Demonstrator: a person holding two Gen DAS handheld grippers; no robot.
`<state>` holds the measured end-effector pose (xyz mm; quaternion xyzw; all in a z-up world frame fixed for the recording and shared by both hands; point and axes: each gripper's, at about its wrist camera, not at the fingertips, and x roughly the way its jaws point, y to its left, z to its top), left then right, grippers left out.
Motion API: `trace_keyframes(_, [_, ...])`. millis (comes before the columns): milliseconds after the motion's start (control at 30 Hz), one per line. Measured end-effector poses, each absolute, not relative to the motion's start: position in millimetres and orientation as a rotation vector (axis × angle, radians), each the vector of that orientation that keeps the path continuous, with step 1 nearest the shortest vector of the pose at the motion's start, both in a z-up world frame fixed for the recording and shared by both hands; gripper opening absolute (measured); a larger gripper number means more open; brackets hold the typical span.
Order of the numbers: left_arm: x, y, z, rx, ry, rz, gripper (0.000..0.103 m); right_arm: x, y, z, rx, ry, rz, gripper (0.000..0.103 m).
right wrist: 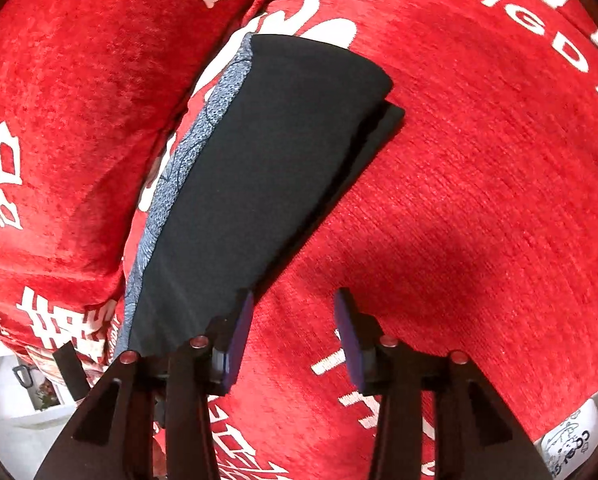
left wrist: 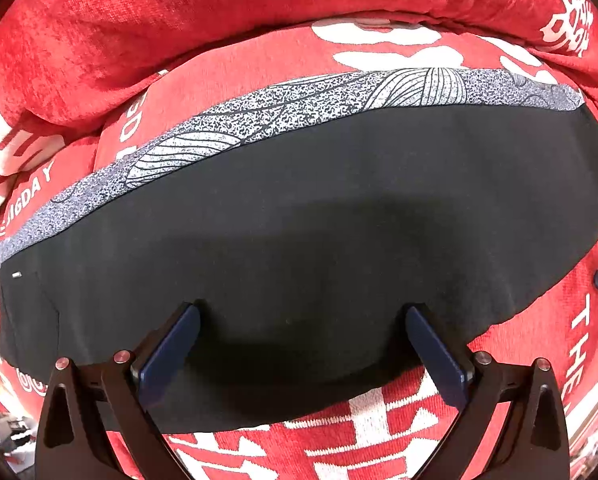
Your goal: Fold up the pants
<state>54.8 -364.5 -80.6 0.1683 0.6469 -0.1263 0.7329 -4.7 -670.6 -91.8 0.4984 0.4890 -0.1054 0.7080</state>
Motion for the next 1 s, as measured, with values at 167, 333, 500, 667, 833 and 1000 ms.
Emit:
trace_keyframes(167, [57, -369, -65, 0.338, 1.389, -0.344, 0.103, -12, -681, -93, 1.189, 0.997, -0.225, 0.046])
trace_keyframes(333, [60, -386, -53, 0.313, 1.366, -0.372, 0.103, -14, -692, -100, 1.226, 0.95, -0.218, 0.046])
trace_keyframes(500, [68, -406, -59, 0.271, 1.375, -0.369, 0.103, -14, -698, -107, 1.27, 0.903, -0.194, 0.046])
trace_keyframes(667, [63, -419, -84, 0.291, 1.411, -0.345, 0.103, -13, -705, -115, 1.302, 0.826, -0.149, 0.046])
trace_keyframes(833, [60, -417, -86, 0.275, 1.377, -0.351, 0.103, 2, -714, -115, 1.27, 0.747, -0.113, 0.049])
trace_keyframes(1000, [64, -421, -81, 0.306, 1.38, -0.355, 0.103, 31, -716, -107, 1.238, 0.779, -0.106, 0.039])
